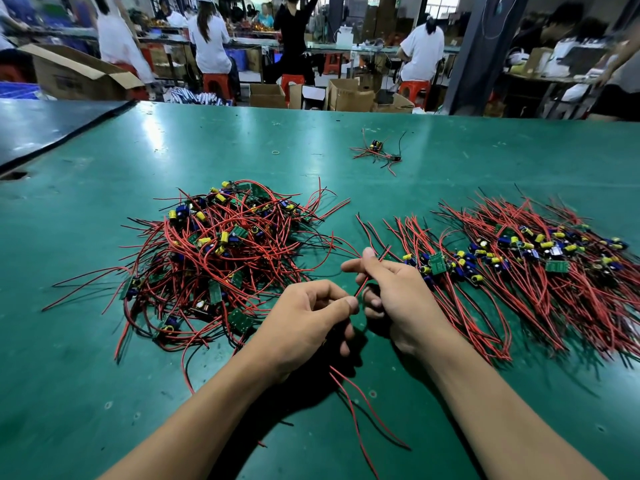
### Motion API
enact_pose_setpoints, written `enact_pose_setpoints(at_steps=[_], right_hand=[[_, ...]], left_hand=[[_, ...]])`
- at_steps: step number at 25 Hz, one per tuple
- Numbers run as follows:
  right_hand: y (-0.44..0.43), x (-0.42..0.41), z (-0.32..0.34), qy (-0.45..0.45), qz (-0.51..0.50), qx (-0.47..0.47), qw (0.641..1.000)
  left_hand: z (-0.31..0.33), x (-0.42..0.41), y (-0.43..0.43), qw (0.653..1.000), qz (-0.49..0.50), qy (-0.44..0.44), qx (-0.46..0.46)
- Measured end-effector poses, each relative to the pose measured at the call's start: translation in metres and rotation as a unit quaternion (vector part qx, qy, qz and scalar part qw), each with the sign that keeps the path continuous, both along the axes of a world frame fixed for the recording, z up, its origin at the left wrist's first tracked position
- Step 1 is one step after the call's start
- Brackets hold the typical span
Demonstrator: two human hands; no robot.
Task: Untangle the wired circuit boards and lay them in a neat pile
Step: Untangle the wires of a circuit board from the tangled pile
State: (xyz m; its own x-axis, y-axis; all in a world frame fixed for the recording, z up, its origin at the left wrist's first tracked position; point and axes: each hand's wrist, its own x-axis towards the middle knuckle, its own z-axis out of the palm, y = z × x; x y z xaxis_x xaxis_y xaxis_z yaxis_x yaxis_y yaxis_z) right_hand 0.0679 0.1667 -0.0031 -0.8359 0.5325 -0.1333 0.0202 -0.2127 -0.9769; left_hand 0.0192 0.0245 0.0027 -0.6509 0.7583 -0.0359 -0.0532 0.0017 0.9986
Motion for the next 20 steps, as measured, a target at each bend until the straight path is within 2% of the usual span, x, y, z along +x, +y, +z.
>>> enact_pose_setpoints(at_steps=[5, 7, 8, 10, 13, 17, 20], right_hand=[[0.004, -0.003, 0.003, 0.015, 0.004, -0.137, 0.99], [0.007, -0.003, 0.002, 0.02, 0.026, -0.155, 0.987], [0.009, -0.003, 0.001, 0.021, 0.031, -0.121, 0.992], [0.013, 0.0, -0.002, 0.022, 0.029, 0.003, 0.999], [0.017, 0.005, -0.003, 0.04, -0.004, 0.145, 0.989], [0.015, 0.005, 0.0, 0.05, -0.035, 0.159, 0.985], [0.009, 0.0, 0.004, 0.029, -0.037, 0.058, 0.997]], left_hand=[[0.002, 0.001, 0.0, 1.0, -0.013, -0.005, -0.005], [0.003, 0.001, -0.002, 1.0, -0.021, -0.002, -0.005], [0.003, 0.0, -0.003, 1.0, -0.024, 0.001, -0.007], [0.003, -0.001, -0.004, 0.999, -0.03, 0.006, -0.008], [0.003, -0.002, -0.006, 1.0, -0.028, -0.003, -0.002], [0.003, -0.003, -0.005, 0.999, -0.03, -0.011, 0.003], [0.002, -0.004, -0.006, 0.999, -0.034, -0.018, 0.007]])
